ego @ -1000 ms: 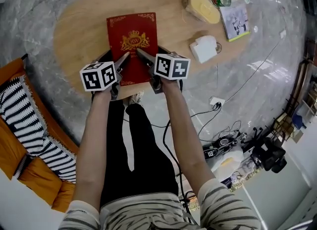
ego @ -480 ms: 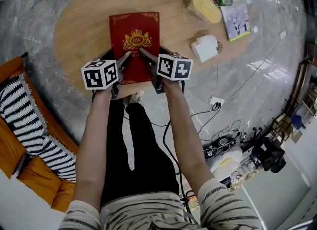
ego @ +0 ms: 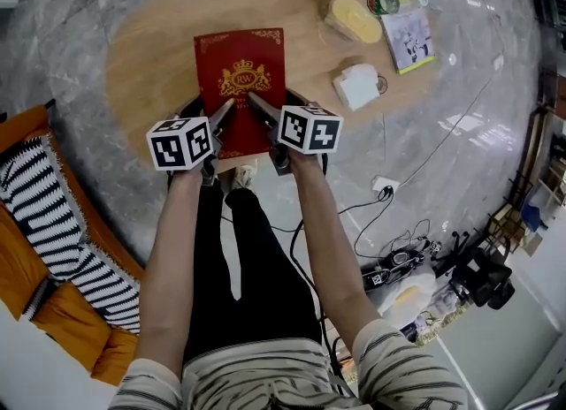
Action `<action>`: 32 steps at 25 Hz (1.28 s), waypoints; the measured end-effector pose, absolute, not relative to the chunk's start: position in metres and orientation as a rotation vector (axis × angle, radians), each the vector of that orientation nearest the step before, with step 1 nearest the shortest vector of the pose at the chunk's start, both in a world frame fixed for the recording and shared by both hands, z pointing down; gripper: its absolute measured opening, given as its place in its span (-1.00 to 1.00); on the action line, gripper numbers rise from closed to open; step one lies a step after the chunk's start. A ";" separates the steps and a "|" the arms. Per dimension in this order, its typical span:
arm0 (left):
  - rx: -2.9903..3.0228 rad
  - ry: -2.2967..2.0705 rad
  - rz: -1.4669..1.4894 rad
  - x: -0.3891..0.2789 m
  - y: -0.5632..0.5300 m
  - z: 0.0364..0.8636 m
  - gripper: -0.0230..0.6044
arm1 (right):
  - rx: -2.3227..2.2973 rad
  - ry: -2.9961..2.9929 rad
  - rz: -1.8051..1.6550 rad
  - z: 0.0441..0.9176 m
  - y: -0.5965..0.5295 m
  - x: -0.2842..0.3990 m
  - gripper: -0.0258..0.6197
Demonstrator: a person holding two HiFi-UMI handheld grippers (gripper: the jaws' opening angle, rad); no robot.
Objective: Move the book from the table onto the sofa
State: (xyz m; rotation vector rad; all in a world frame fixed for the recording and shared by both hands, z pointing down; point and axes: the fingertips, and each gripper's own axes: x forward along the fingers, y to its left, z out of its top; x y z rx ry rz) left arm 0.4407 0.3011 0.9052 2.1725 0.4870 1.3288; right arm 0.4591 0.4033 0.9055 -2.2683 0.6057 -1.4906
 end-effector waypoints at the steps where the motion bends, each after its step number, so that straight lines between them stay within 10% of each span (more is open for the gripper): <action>1: 2.177 0.487 1.321 0.440 0.300 0.899 0.05 | -2.274 0.611 -1.483 0.899 0.402 0.459 0.19; 32: 2.298 0.521 1.171 0.362 0.281 0.631 0.05 | -2.413 0.626 -1.289 0.628 0.383 0.380 0.18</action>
